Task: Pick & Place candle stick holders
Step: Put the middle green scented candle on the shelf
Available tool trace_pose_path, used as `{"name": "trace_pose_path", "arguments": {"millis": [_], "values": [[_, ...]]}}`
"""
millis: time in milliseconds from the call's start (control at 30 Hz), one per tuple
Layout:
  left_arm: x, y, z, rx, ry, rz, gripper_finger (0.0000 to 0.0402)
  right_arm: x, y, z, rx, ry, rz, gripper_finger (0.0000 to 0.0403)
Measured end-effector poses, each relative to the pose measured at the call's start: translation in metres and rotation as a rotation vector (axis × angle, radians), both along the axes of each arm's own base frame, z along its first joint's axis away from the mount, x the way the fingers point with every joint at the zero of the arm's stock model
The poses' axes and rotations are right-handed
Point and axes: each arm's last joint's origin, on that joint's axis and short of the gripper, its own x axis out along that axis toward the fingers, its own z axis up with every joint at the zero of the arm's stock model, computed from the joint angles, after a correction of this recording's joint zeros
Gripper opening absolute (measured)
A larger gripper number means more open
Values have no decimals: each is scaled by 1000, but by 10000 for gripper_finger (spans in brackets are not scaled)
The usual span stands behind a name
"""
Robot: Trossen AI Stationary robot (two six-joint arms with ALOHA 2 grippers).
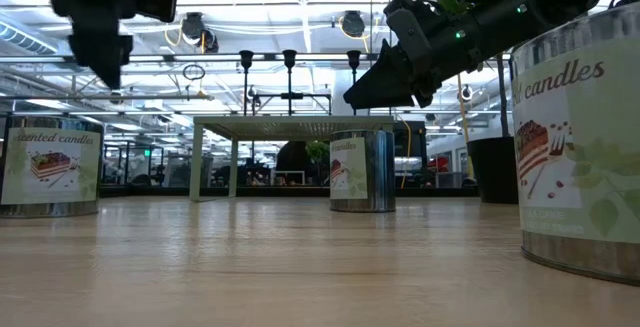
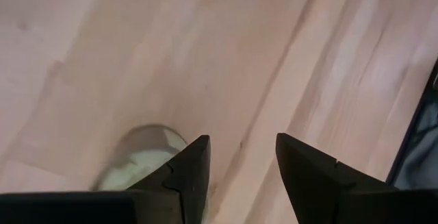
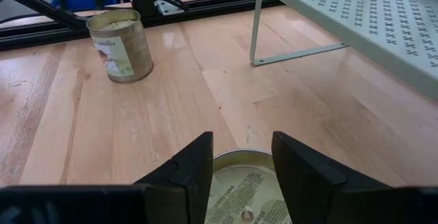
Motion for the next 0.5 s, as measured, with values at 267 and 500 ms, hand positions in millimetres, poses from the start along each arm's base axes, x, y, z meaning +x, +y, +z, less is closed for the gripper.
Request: {"name": "trace_pose_path", "arguments": {"millis": [267,500], "values": [[2,-28,-18,36,117,-114,175,0,0,0,0,1,0,141],[-9,-31,-29,209,253,-187,175,0,0,0,0,0,0,141]]}}
